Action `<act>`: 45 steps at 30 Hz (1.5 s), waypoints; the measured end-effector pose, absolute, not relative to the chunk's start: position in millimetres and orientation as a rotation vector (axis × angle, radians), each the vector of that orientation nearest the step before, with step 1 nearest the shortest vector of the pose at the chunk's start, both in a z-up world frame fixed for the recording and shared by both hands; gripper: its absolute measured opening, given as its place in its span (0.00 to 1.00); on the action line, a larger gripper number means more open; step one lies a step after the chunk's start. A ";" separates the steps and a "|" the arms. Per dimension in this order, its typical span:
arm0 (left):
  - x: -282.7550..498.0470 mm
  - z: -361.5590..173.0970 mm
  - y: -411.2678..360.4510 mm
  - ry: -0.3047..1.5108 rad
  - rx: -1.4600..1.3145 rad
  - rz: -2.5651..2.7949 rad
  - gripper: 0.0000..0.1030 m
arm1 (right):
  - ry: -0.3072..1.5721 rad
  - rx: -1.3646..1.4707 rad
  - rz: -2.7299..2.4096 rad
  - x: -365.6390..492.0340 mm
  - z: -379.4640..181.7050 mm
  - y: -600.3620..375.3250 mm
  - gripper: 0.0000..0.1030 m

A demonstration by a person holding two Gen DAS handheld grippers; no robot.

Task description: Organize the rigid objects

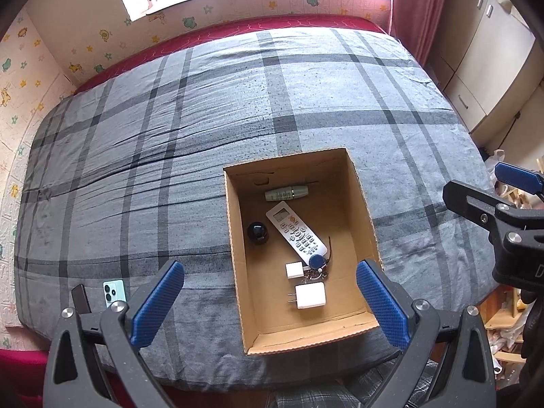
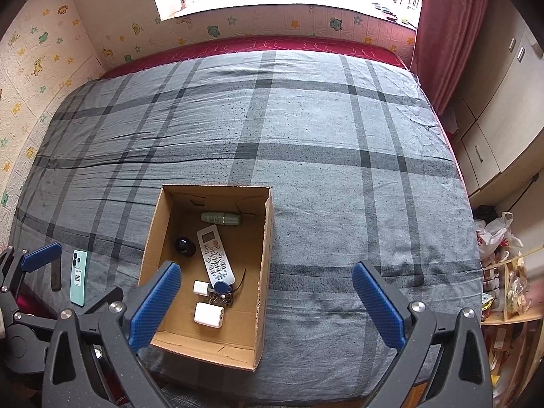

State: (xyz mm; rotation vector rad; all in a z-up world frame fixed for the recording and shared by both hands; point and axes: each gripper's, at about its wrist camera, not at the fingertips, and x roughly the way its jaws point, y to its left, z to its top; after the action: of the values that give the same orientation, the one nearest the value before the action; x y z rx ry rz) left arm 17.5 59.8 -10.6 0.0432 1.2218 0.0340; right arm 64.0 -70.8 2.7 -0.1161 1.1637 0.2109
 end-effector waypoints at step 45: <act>18.5 -6.6 63.9 1.189 0.033 0.024 1.00 | 1.152 -0.143 0.207 62.3 2.6 -65.1 1.00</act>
State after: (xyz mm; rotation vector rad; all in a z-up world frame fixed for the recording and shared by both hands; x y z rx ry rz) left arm 18.5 63.9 -6.6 0.0334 1.1894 0.0242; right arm 62.3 -65.1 2.6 -0.1426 1.1515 0.2075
